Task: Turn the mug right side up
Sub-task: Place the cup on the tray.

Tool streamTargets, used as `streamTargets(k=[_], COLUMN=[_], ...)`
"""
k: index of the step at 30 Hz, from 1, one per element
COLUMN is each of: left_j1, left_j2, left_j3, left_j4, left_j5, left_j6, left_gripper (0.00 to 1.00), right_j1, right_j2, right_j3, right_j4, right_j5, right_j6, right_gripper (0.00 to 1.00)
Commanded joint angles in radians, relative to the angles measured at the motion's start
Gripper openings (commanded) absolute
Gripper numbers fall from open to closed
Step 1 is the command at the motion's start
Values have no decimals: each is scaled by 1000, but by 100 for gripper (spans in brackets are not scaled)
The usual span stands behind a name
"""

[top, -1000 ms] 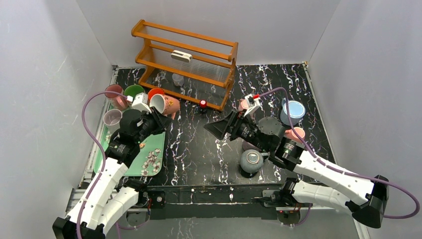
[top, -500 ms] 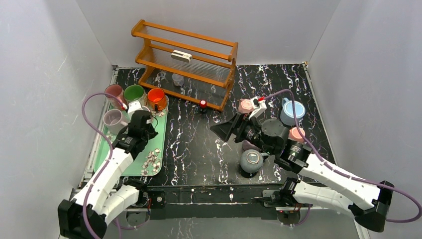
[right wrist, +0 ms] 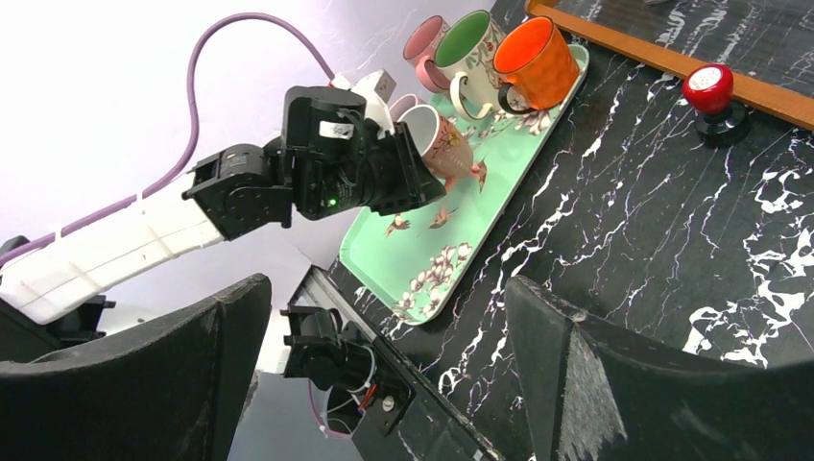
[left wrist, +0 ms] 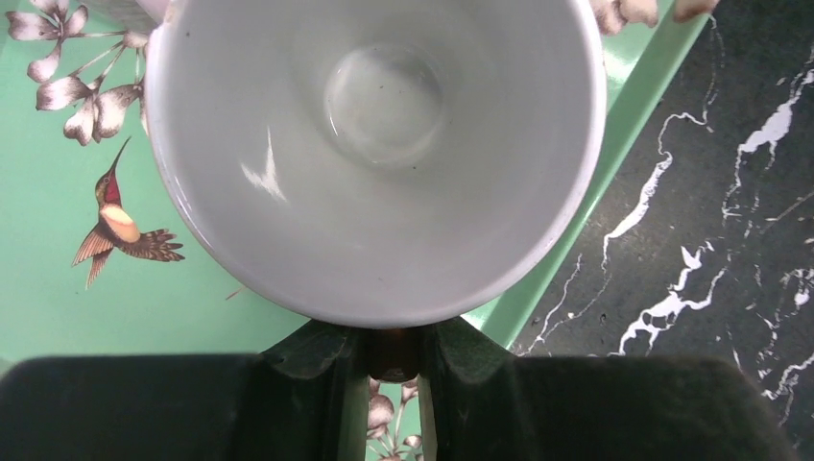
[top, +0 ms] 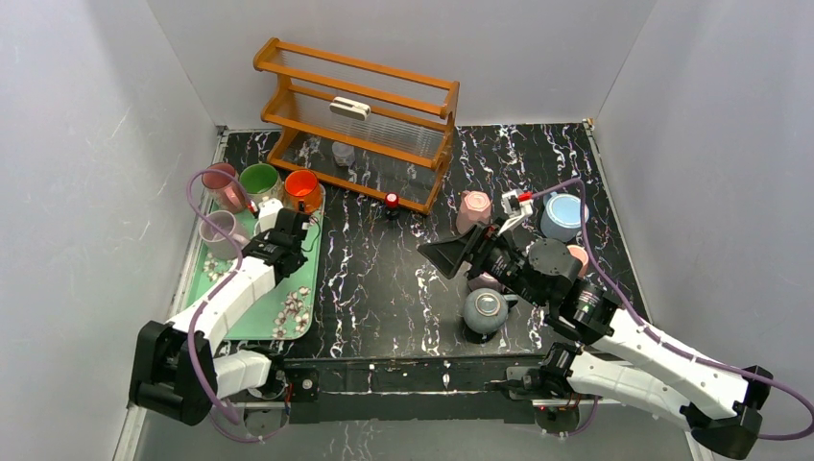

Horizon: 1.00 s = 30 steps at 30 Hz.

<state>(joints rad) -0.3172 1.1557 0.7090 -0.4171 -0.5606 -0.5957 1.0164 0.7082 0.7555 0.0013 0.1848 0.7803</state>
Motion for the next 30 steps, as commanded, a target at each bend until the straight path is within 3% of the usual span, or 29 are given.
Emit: streamTargets(k=[1,11,30], left_j1=[8,29,128], left_j2=[13,116,181], left_j3=[48,116,144], left_j4=[69,84,81], left_j5=[-114,-148,-55], left_j6=[-9,39,37], left_gripper=[0,0,0], right_j1=[5,4,5], right_j2=[-19,-3,-9], right_j3=[-4,13,22], right_j4=[38,37,7], right_j5=[17,15,49], right_j6=[-21,-26,7], right_gripper=[99,99,99])
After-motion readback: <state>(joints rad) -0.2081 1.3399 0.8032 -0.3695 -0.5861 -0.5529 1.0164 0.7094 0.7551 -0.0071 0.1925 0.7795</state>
